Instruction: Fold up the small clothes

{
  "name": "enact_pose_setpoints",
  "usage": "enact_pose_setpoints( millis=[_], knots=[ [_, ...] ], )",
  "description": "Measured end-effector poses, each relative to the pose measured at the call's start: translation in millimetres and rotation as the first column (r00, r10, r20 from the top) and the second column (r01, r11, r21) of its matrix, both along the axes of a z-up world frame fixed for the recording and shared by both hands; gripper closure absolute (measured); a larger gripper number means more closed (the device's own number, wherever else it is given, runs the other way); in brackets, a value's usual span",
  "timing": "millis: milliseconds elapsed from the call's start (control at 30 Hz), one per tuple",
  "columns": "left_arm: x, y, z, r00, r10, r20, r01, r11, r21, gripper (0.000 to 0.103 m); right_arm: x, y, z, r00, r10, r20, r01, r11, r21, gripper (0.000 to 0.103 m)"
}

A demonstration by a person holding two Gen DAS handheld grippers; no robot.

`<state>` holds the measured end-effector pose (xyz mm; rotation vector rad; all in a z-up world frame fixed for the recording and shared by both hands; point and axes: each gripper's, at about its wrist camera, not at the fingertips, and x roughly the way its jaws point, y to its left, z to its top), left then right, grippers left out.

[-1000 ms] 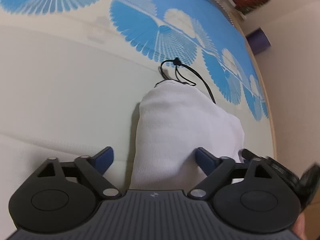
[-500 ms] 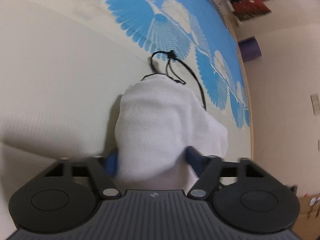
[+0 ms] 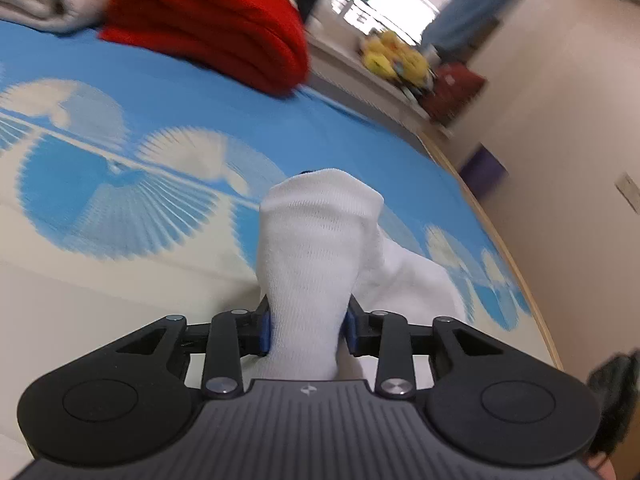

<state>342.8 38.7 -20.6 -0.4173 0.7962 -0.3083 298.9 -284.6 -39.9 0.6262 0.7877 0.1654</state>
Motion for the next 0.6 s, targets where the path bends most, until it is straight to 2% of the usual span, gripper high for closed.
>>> enact_pose_setpoints(
  millis=[67,100,167,233,267,333,367,400,467,533,600],
  knots=[
    [3.4,14.9,3.4,0.997,0.074,0.034,-0.075,0.996,0.037,0.048,7.3,14.6,3.8,0.999,0.005,0.043,-0.005,1.0,-0.01,0.096],
    [3.6,22.5,6.2,0.991,0.122,0.055,-0.125,0.991,0.054,0.046,11.0,19.7,2.8,0.999,0.007,0.041,-0.005,1.0,-0.03,0.096],
    [4.3,38.0,8.8,0.985,0.16,0.059,-0.162,0.986,0.039,0.042,22.1,27.6,-6.8,1.0,-0.002,-0.004,0.002,0.998,-0.056,0.095],
    [3.8,46.4,5.9,0.989,0.147,0.004,-0.147,0.989,0.015,0.042,29.8,33.3,-14.6,0.998,-0.03,-0.061,0.025,0.996,-0.091,0.093],
    [2.7,49.0,3.3,0.991,0.131,-0.028,-0.131,0.991,0.009,0.042,32.4,35.3,-15.4,0.996,-0.054,-0.066,0.045,0.99,-0.133,0.088],
    [0.0,50.4,-2.6,0.993,0.091,-0.08,-0.089,0.996,0.021,0.042,30.4,35.4,-11.9,0.995,-0.079,-0.052,0.069,0.982,-0.175,0.084],
    [-1.3,48.5,-6.2,0.991,0.072,-0.109,-0.068,0.997,0.041,0.041,28.8,35.2,-10.2,0.996,-0.081,-0.049,0.072,0.983,-0.167,0.07],
    [-2.4,48.3,-10.1,0.989,0.062,-0.136,-0.055,0.997,0.06,0.039,27.3,33.8,-9.2,0.995,-0.083,-0.051,0.074,0.986,-0.152,0.052],
    [-5.8,48.0,-22.5,0.976,0.054,-0.21,-0.036,0.995,0.088,0.027,24.3,33.1,-13.8,0.994,-0.057,-0.091,0.045,0.991,-0.124,0.04],
    [-9.8,51.4,-41.5,0.949,0.044,-0.313,-0.012,0.995,0.104,0.027,22.0,32.9,-24.0,0.987,-0.015,-0.16,0.002,0.997,-0.081,0.04],
    [-9.2,57.8,-59.4,0.918,0.049,-0.392,-0.026,0.998,0.065,0.026,20.7,34.2,-37.8,0.97,0.04,-0.238,-0.052,0.998,-0.045,0.043]
  ],
)
